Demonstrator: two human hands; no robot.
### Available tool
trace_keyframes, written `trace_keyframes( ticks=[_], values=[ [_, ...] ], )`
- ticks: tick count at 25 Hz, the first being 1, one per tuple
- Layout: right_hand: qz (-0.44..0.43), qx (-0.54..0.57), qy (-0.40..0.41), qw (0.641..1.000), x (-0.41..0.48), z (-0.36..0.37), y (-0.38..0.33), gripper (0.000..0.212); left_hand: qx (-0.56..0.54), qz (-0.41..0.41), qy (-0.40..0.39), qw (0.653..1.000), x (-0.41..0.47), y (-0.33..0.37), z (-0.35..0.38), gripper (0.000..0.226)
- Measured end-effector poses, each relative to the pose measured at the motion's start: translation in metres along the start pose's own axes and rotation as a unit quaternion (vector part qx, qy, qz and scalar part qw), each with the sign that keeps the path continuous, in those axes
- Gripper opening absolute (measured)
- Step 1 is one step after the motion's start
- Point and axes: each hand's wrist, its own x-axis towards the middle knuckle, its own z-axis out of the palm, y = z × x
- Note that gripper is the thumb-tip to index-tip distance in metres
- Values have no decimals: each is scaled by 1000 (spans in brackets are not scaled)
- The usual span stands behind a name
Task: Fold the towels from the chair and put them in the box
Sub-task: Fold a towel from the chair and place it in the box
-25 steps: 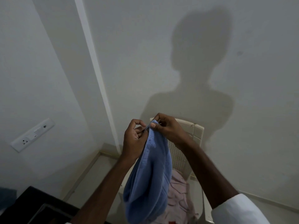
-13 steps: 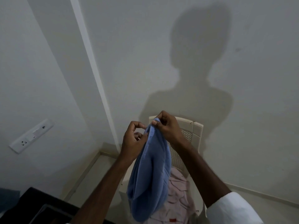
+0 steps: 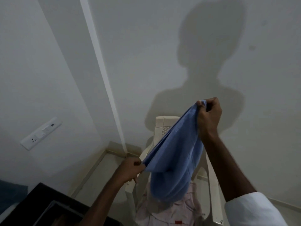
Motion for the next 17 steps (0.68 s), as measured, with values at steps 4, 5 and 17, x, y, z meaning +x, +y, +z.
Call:
trace_keyframes(
  ticks=[4, 5, 17],
  values=[
    [21, -15, 32, 999, 15, -8, 13, 11, -9, 151, 62, 987, -16, 30, -40, 20],
    [25, -21, 33, 999, 20, -12, 15, 12, 17, 208, 72, 975, -22, 38, -52, 21],
    [-14, 32, -91, 995, 43, -40, -27, 25, 50, 267, 41, 961, 15, 37, -47, 47]
  ],
)
